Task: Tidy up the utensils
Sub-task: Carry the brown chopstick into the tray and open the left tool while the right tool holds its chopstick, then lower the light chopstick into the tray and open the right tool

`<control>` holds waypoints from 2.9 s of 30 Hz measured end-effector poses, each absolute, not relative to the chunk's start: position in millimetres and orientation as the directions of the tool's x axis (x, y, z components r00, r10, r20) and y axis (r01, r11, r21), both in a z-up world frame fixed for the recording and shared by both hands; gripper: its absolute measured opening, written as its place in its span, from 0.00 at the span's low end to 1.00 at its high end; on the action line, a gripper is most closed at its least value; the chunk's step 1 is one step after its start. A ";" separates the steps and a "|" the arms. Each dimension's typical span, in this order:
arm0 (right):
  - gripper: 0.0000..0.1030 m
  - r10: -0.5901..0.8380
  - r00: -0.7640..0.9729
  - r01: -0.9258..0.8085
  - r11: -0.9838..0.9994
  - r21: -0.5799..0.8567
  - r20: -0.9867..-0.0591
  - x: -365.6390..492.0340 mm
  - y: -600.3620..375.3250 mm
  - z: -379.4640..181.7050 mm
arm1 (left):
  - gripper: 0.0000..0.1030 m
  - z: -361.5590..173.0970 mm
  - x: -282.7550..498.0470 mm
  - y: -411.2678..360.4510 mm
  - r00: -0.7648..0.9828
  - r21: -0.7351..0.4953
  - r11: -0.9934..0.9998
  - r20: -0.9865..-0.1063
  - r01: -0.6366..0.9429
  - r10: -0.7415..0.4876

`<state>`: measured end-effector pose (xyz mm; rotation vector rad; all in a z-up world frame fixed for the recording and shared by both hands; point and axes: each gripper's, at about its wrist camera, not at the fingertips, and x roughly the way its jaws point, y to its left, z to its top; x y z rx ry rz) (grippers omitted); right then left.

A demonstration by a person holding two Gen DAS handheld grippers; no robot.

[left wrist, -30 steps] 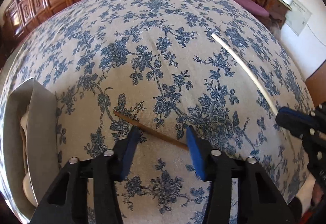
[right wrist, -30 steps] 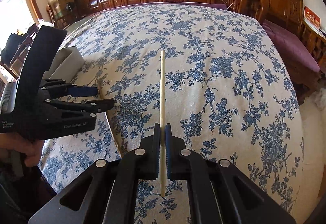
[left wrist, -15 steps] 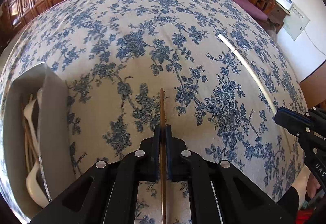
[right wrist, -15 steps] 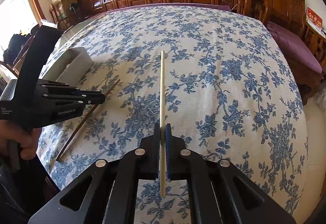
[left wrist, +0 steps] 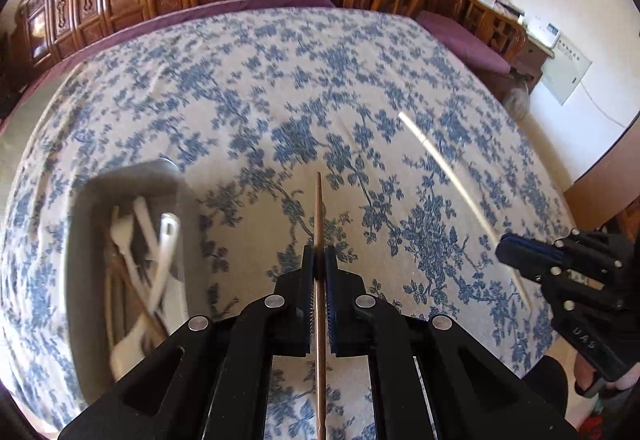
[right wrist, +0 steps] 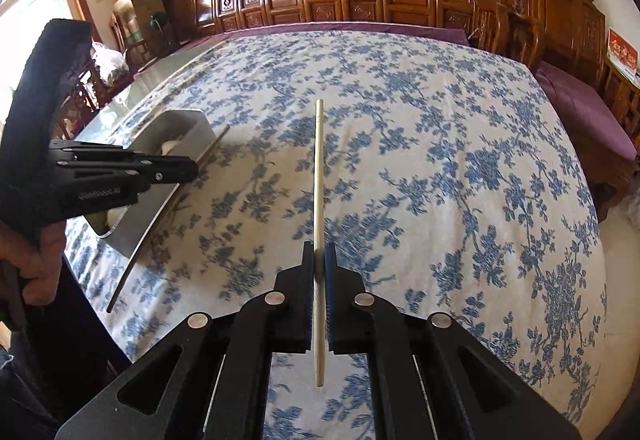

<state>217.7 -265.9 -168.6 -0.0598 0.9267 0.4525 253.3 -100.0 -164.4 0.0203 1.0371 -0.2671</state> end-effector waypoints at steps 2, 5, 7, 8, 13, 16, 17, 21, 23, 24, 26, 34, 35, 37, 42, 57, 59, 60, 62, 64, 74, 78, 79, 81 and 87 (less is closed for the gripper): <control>0.06 0.355 0.519 -0.404 0.903 0.143 -0.778 217.4 -259.6 -164.3 | 0.04 -154.6 251.3 -92.6 0.497 -0.111 0.968 -0.842 0.225 -0.212; 0.06 0.362 0.523 -0.411 0.900 0.144 -0.772 216.9 -250.8 -159.0 | 0.04 -140.0 247.7 -81.6 0.521 -0.115 0.969 -0.826 0.220 -0.216; 0.06 0.368 0.525 -0.417 0.897 0.145 -0.767 216.2 -243.9 -154.9 | 0.04 -131.5 246.6 -75.1 0.536 -0.116 0.969 -0.815 0.217 -0.218; 0.06 0.370 0.527 -0.420 0.896 0.145 -0.765 216.0 -240.7 -153.2 | 0.04 -128.0 246.0 -71.4 0.544 -0.115 0.969 -0.810 0.217 -0.218; 0.06 0.382 0.534 -0.431 0.890 0.146 -0.754 217.3 -223.6 -144.0 | 0.04 -111.4 245.9 -48.5 0.576 -0.122 0.972 -0.788 0.198 -0.216; 0.06 0.390 0.538 -0.435 0.888 0.150 -0.747 217.3 -214.7 -139.0 | 0.04 -101.3 249.1 -30.1 0.597 -0.127 0.975 -0.774 0.182 -0.213; 0.06 0.394 0.539 -0.437 0.887 0.153 -0.744 217.7 -211.2 -137.5 | 0.04 -99.0 249.8 -25.6 0.602 -0.128 0.976 -0.770 0.177 -0.210; 0.06 0.405 0.538 -0.445 0.881 0.159 -0.740 218.7 -198.8 -135.2 | 0.04 -94.3 256.7 -0.9 0.619 -0.131 0.980 -0.761 0.147 -0.195; 0.06 0.410 0.535 -0.451 0.878 0.161 -0.739 219.4 -192.0 -134.8 | 0.04 -95.6 260.0 10.0 0.621 -0.132 0.982 -0.762 0.132 -0.186; 0.06 0.412 0.533 -0.453 0.877 0.163 -0.739 220.2 -188.6 -134.8 | 0.04 -97.1 261.9 15.3 0.620 -0.133 0.983 -0.763 0.125 -0.182; 0.06 0.416 0.531 -0.455 0.875 0.165 -0.738 221.2 -183.6 -134.3 | 0.04 -100.8 264.9 24.1 0.618 -0.133 0.985 -0.766 0.113 -0.175; 0.06 0.425 0.517 -0.462 0.869 0.176 -0.743 224.0 -171.4 -139.1 | 0.04 -127.5 276.6 48.0 0.594 -0.124 0.989 -0.791 0.083 -0.149; 0.06 0.426 0.516 -0.461 0.869 0.178 -0.743 224.2 -170.9 -139.9 | 0.04 -130.5 277.8 48.8 0.590 -0.123 0.989 -0.793 0.082 -0.147; 0.06 0.426 0.513 -0.460 0.869 0.180 -0.745 224.5 -170.5 -141.5 | 0.04 -138.2 280.4 50.1 0.580 -0.126 0.989 -0.801 0.076 -0.147; 0.06 0.425 0.509 -0.454 0.871 0.186 -0.749 225.8 -172.3 -145.4 | 0.04 -155.0 283.9 48.5 0.557 -0.154 0.987 -0.815 0.055 -0.158; 0.06 0.423 0.507 -0.450 0.873 0.188 -0.751 226.5 -176.0 -148.4 | 0.04 -192.7 294.1 35.9 0.506 -0.160 0.986 -0.848 0.041 -0.159; 0.06 0.423 0.508 -0.450 0.873 0.187 -0.751 226.3 -176.1 -148.4 | 0.04 -194.3 296.3 35.0 0.503 -0.160 0.986 -0.849 0.044 -0.160; 0.06 0.423 0.508 -0.450 0.873 0.187 -0.750 226.0 -176.2 -148.4 | 0.04 -194.8 296.9 35.3 0.502 -0.163 0.986 -0.849 0.046 -0.164; 0.06 0.423 0.508 -0.450 0.873 0.188 -0.750 226.3 -176.6 -148.1 | 0.04 -195.3 299.0 36.8 0.500 -0.175 0.983 -0.848 0.049 -0.176; 0.06 0.424 0.507 -0.450 0.873 0.190 -0.750 226.0 -176.5 -148.3 | 0.04 -197.5 301.5 38.8 0.490 -0.190 0.981 -0.851 0.049 -0.190; 0.06 0.438 0.498 -0.462 0.865 0.198 -0.748 224.1 -168.0 -149.7 | 0.04 -208.1 306.4 41.9 0.435 -0.174 0.982 -0.880 0.072 -0.188; 0.06 0.442 0.500 -0.468 0.862 0.197 -0.745 223.0 -164.9 -146.9 | 0.04 -207.9 309.4 43.2 0.429 -0.168 0.983 -0.885 0.071 -0.182; 0.06 0.443 0.501 -0.469 0.861 0.197 -0.744 222.8 -164.4 -146.8 | 0.04 -205.9 309.1 43.5 0.435 -0.166 0.983 -0.882 0.072 -0.181; 0.06 0.446 0.500 -0.473 0.859 0.197 -0.742 222.5 -162.6 -146.1 | 0.04 -201.7 308.4 44.6 0.442 -0.166 0.983 -0.878 0.075 -0.182; 0.06 0.469 0.491 -0.491 0.845 0.211 -0.734 220.7 -146.5 -141.8 | 0.04 -180.7 295.0 54.2 0.480 -0.155 0.985 -0.859 0.081 -0.175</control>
